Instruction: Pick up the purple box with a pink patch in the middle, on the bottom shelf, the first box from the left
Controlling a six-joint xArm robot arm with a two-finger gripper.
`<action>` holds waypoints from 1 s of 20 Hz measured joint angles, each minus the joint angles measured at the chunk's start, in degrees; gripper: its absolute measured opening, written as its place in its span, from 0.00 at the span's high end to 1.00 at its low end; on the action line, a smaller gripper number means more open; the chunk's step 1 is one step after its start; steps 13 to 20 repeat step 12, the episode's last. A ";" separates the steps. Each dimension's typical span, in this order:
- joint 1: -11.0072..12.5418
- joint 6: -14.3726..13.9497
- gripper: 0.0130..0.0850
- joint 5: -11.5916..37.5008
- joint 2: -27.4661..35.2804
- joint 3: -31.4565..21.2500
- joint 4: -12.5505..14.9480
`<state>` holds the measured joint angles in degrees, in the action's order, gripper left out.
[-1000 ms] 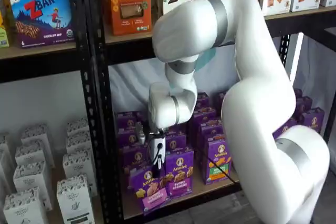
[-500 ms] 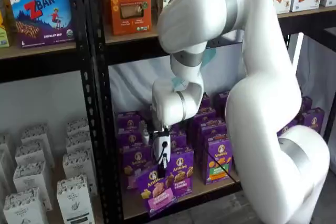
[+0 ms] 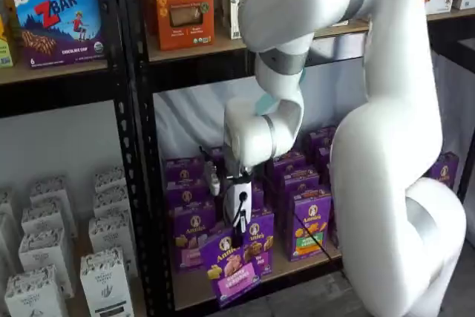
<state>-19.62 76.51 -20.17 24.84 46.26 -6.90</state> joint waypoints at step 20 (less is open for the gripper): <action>2.21 1.29 0.72 -6.15 -10.88 -6.80 0.68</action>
